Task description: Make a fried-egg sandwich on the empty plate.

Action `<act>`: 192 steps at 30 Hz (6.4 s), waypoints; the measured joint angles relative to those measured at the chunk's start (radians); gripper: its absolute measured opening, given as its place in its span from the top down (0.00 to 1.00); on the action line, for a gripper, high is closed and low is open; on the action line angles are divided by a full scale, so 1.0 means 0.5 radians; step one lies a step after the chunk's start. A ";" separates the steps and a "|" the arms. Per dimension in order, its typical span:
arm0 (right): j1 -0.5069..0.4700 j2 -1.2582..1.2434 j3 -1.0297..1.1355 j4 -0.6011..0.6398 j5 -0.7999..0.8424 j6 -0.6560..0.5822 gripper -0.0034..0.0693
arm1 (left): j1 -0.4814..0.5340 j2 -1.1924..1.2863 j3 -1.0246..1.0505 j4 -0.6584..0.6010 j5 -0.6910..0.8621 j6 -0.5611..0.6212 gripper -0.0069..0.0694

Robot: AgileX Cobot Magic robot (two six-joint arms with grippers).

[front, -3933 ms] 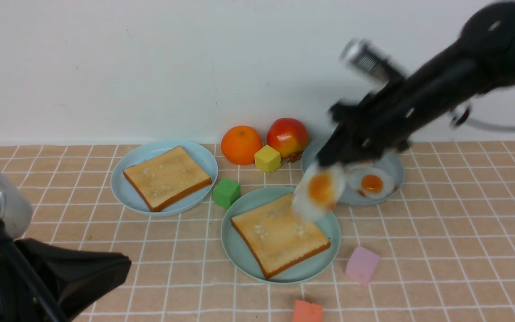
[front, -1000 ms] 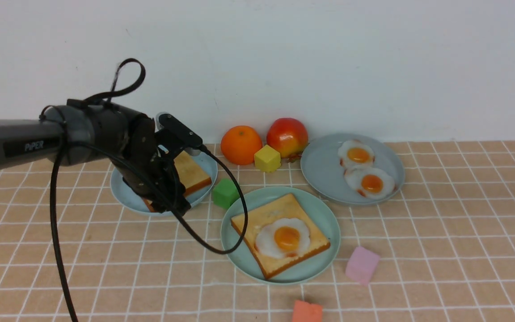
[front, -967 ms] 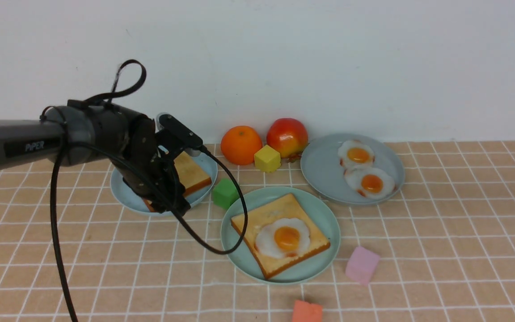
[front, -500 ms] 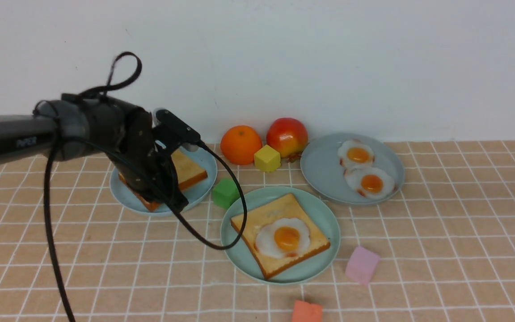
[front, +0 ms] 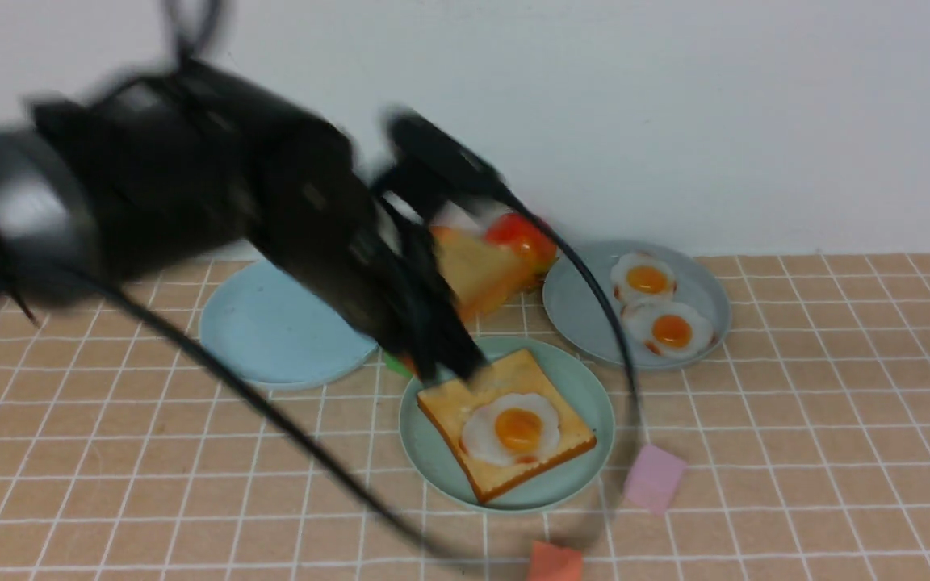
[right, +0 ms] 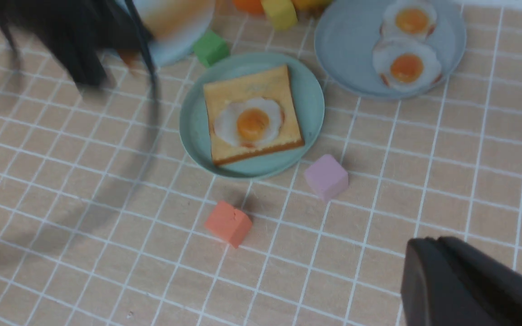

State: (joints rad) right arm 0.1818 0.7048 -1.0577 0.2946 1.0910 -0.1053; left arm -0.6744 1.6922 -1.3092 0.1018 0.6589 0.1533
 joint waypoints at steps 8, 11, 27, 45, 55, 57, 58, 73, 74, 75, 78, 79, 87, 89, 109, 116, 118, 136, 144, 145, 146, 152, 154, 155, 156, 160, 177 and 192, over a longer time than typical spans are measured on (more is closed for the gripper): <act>0.000 -0.223 0.000 0.001 0.075 0.025 0.91 | -0.262 0.278 0.085 0.365 -0.259 -0.200 0.84; 0.000 -0.270 0.000 0.003 0.101 0.043 0.90 | -0.262 0.344 0.085 0.465 -0.309 -0.247 0.84; 0.000 -0.290 0.000 0.001 0.159 0.052 0.88 | -0.266 0.411 0.085 0.539 -0.324 -0.353 0.84; 0.000 -0.290 0.000 -0.005 0.159 0.052 0.86 | -0.295 0.309 0.086 0.729 -0.204 -0.619 0.85; 0.000 -0.290 0.000 -0.005 0.159 0.052 0.85 | -0.295 0.421 0.086 0.729 -0.238 -0.619 0.85; 0.000 -0.290 0.000 -0.005 0.159 0.052 0.85 | -0.295 0.429 0.086 0.727 -0.254 -0.617 0.85; 0.000 -0.290 0.000 -0.005 0.159 0.052 0.84 | -0.295 0.432 0.086 0.715 -0.262 -0.600 0.84; 0.000 -0.290 0.000 -0.013 0.160 0.052 0.83 | -0.295 0.405 0.086 0.583 -0.273 -0.473 0.51; 0.000 -0.290 0.000 -0.013 0.160 0.052 0.83 | -0.295 0.383 0.088 0.563 -0.273 -0.473 0.51; 0.000 -0.290 0.000 -0.013 0.160 0.052 0.83 | -0.295 0.349 0.088 0.534 -0.273 -0.473 0.50; 0.000 -0.290 0.000 -0.013 0.160 0.052 0.83 | -0.297 0.191 0.088 0.427 -0.261 -0.473 0.51; 0.000 -0.290 0.000 -0.013 0.160 0.052 0.82 | -0.303 0.109 0.088 0.380 -0.250 -0.475 0.52; 0.000 -0.290 0.000 -0.075 0.196 0.052 0.82 | -0.383 -0.871 0.271 -0.024 -0.397 -0.519 0.88; 0.000 -0.290 0.000 -0.120 0.236 0.052 0.82 | -0.383 -1.159 0.477 -0.125 -0.577 -0.519 0.93; 0.000 -0.970 0.236 -0.470 0.173 0.427 0.88 | -0.383 -2.367 2.144 -0.218 -1.813 -0.524 0.93; 0.000 -0.987 0.863 -0.463 -0.676 0.592 0.95 | -0.383 -2.367 2.146 -0.218 -1.687 -0.525 0.93; 0.000 -0.987 1.041 -0.465 -0.897 0.604 0.95 | -0.383 -2.367 2.146 -0.218 -1.650 -0.526 0.93; -0.114 -1.284 2.156 -0.734 -1.548 0.649 0.97 | -0.383 -2.367 2.146 -0.221 -1.533 -0.528 0.93; -0.129 -1.429 2.155 -0.731 -1.445 0.562 0.97 | -0.383 -2.367 2.146 -0.225 -1.510 -0.528 0.92; -0.129 -1.429 2.155 -0.729 -1.443 0.551 0.97 | -0.383 -2.367 2.146 -0.225 -1.505 -0.528 0.92; -0.129 -1.429 2.155 -0.729 -1.443 0.543 0.97 | -0.383 -2.367 2.146 -0.225 -1.505 -0.528 0.92; -0.129 -1.431 2.155 -0.729 -1.443 0.530 0.97 | -0.383 -2.367 2.146 -0.225 -1.505 -0.528 0.92; -0.129 -1.431 2.155 -0.729 -1.443 0.530 0.97 | -0.383 -2.367 2.146 -0.225 -1.505 -0.528 0.92; -0.129 -1.431 2.155 -0.729 -1.443 0.530 0.97 | -0.383 -2.367 2.146 -0.225 -1.505 -0.528 0.92; -0.129 -1.431 2.155 -0.729 -1.443 0.530 0.97 | -0.383 -2.367 2.146 -0.225 -1.505 -0.528 0.92; -0.129 -1.431 2.155 -0.729 -1.443 0.528 0.97 | -0.383 -2.367 2.146 -0.225 -1.505 -0.528 0.91; -0.129 -1.431 2.153 -0.731 -1.433 0.528 0.97 | 0.333 -2.845 2.389 -0.361 -1.550 -0.509 0.93; -0.129 -1.431 2.151 -0.731 -1.429 0.524 0.96 | 1.149 -3.406 2.681 -0.366 -0.582 -0.679 0.93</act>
State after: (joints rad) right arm 0.1172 -0.0105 0.0177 -0.0708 0.3764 0.1569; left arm -0.0998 -0.0106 0.0314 -0.0812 0.3679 -0.1864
